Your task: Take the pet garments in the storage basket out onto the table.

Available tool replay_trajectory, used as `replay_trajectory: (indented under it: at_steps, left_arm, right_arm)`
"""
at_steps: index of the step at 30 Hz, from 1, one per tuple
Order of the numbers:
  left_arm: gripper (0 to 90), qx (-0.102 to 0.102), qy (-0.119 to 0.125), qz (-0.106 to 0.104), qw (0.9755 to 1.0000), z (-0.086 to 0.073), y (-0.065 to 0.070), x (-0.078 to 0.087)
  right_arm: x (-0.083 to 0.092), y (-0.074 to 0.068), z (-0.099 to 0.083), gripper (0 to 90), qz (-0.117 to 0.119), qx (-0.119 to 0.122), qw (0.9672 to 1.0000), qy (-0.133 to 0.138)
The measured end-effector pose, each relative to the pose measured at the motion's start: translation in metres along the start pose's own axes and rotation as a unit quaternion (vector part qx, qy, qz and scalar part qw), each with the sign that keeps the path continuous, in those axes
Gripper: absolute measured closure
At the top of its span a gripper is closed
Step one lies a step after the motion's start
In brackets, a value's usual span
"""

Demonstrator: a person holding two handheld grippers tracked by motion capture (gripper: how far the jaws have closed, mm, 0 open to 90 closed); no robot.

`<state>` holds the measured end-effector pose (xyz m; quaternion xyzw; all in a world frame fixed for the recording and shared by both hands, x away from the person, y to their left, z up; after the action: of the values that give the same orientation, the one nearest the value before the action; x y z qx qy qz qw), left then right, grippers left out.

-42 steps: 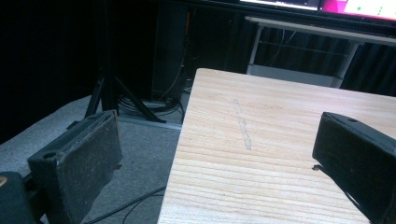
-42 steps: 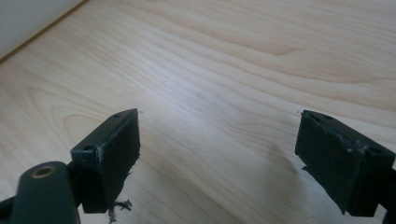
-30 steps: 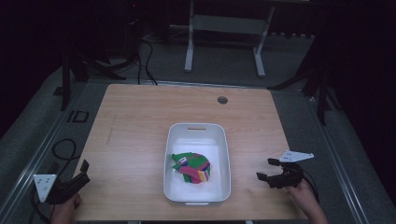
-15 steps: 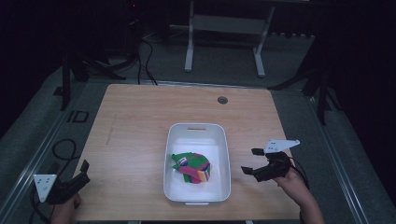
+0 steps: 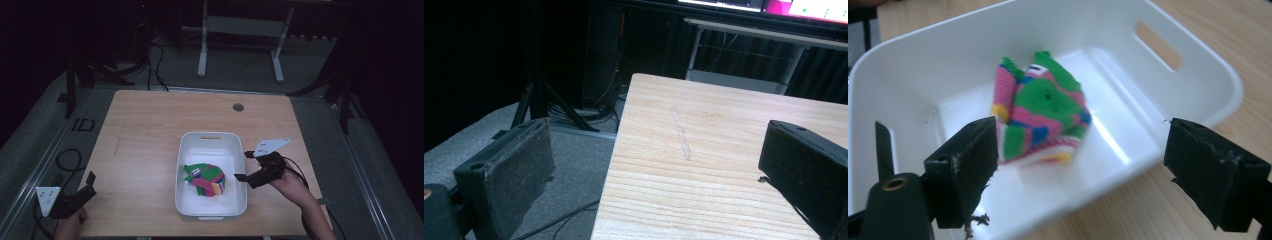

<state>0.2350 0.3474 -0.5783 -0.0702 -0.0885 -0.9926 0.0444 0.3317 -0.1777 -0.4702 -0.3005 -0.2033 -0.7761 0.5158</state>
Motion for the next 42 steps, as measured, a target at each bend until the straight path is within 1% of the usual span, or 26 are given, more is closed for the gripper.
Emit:
replay_trajectory:
  at_steps: [1, 4, 5, 9, 13, 14, 15, 16, 19, 20, 21, 22, 23, 25, 26, 27, 28, 29, 30, 31, 33, 34, 36, 37, 40, 42]
  left_arm:
    - [1.8, 0.0, 0.0, 0.0, 1.0, 0.0, 0.0, 0.0]
    - [1.8, 0.001, -0.001, -0.002, 1.0, 0.0, 0.0, 0.0]
    - [1.8, 0.001, -0.001, -0.002, 1.0, 0.0, 0.0, 0.0]
    - [1.8, 0.001, -0.001, -0.003, 1.0, 0.0, 0.0, 0.0]
    - [1.8, 0.001, -0.001, -0.004, 1.0, 0.0, 0.0, 0.0]
    - [1.8, 0.001, -0.001, -0.004, 1.0, 0.0, 0.0, 0.0]
    - [1.8, 0.001, -0.002, -0.005, 1.0, 0.0, 0.0, 0.0]
    - [1.8, 0.001, -0.002, -0.005, 1.0, 0.0, 0.0, 0.0]
    - [1.8, 0.001, -0.001, -0.006, 1.0, 0.0, 0.0, 0.0]
    - [1.8, 0.001, -0.001, -0.006, 1.0, 0.0, 0.0, 0.0]
    - [1.8, 0.001, -0.001, -0.007, 1.0, 0.0, 0.0, 0.0]
    - [1.8, 0.001, -0.001, -0.007, 1.0, 0.0, 0.0, 0.0]
    - [1.8, 0.001, -0.001, -0.008, 1.0, 0.0, 0.0, 0.0]
    - [1.8, 0.001, -0.001, -0.009, 1.0, 0.0, 0.0, 0.0]
    - [1.8, 0.001, -0.001, -0.009, 1.0, 0.0, 0.0, 0.0]
    - [1.8, 0.0, -0.002, -0.01, 0.9999, 0.0, 0.0, 0.0]
    - [1.8, 0.0, -0.002, -0.01, 0.9999, 0.0, 0.0, 0.0]
    - [1.8, 0.0, -0.003, -0.011, 0.9999, 0.0, 0.0, 0.0]
    - [1.8, 0.001, -0.003, -0.011, 0.9999, 0.0, 0.0, 0.0]
    - [1.8, 0.001, -0.004, -0.012, 0.9999, 0.0, 0.0, -0.001]
    - [1.8, 0.001, -0.004, -0.012, 0.9999, 0.0, 0.0, -0.001]
    - [1.8, 0.001, -0.004, -0.013, 0.9999, 0.0, 0.0, -0.001]
    - [1.8, 0.001, -0.004, -0.013, 0.9999, 0.0, 0.0, -0.001]
    - [1.8, 0.001, -0.004, -0.013, 0.9999, 0.0, 0.0, -0.001]
    - [1.8, 0.001, -0.004, -0.013, 0.9999, 0.0, 0.0, -0.001]
    - [1.8, 0.0, -0.003, -0.013, 0.9999, 0.0, 0.0, -0.001]
  right_arm:
    - [-0.004, -0.002, 0.003, 13.9, 0.004, 0.004, 1.0, -0.003]
    - [-0.015, -0.007, 0.012, 13.7, 0.017, 0.004, 0.9997, -0.015]
    - [-0.015, -0.007, 0.012, 13.7, 0.017, 0.004, 0.9997, -0.015]
    - [-0.038, -0.017, 0.027, 13.4, 0.033, 0.019, 0.9988, -0.032]
    - [-0.057, -0.025, 0.035, 12.8, 0.031, 0.025, 0.998, -0.049]
    - [-0.057, -0.025, 0.035, 12.8, 0.031, 0.025, 0.998, -0.049]
    - [-0.066, -0.03, 0.038, 12.1, 0.049, 0.024, 0.9972, -0.051]
    - [-0.071, -0.032, 0.04, 11.6, 0.056, 0.024, 0.9967, -0.053]
    - [-0.085, -0.034, 0.043, 11.7, 0.051, 0.029, 0.9955, -0.074]
    - [-0.085, -0.034, 0.043, 11.7, 0.051, 0.029, 0.9955, -0.074]
    - [-0.095, -0.036, 0.046, 11.7, 0.058, 0.029, 0.9945, -0.082]
    - [-0.095, -0.036, 0.046, 11.7, 0.058, 0.029, 0.9945, -0.082]
    - [-0.103, -0.037, 0.048, 11.7, 0.059, 0.034, 0.9935, -0.091]
    - [-0.114, -0.037, 0.048, 11.7, 0.051, 0.039, 0.9923, -0.106]
    - [-0.114, -0.037, 0.048, 11.7, 0.051, 0.039, 0.9923, -0.106]
    - [-0.124, -0.037, 0.048, 11.7, 0.05, 0.04, 0.9906, -0.121]
    - [-0.124, -0.037, 0.048, 11.7, 0.05, 0.04, 0.9906, -0.121]
    - [-0.129, -0.037, 0.047, 11.7, 0.048, 0.04, 0.9896, -0.129]
    - [-0.136, -0.036, 0.046, 13.2, 0.039, 0.04, 0.9891, -0.136]
    - [-0.139, -0.036, 0.046, 13.2, 0.035, 0.041, 0.9892, -0.137]
    - [-0.145, -0.035, 0.044, 13.6, 0.035, 0.036, 0.9887, -0.141]
    - [-0.149, -0.034, 0.043, 13.7, 0.036, 0.033, 0.9877, -0.148]
    - [-0.154, -0.032, 0.041, 14.1, 0.024, 0.034, 0.9853, -0.166]
    - [-0.156, -0.032, 0.039, 14.4, 0.022, 0.033, 0.9835, -0.177]
    - [-0.16, -0.031, 0.036, 15.9, 0.023, 0.025, 0.9796, -0.198]
    - [-0.162, -0.029, 0.034, 20.5, 0.02, 0.02, 0.9773, -0.21]
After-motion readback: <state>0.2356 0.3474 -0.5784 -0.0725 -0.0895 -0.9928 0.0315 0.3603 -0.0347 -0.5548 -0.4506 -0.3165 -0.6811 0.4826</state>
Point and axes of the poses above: each handheld gripper's, and its own axes: x roughly backward along the jaws, z roughly out of its top, y roughly to its right, the point moved 4 cm from there along -x, roughly forward along the jaws, and after that the axes turned 2 degrees about x, right-handed, at the moved point
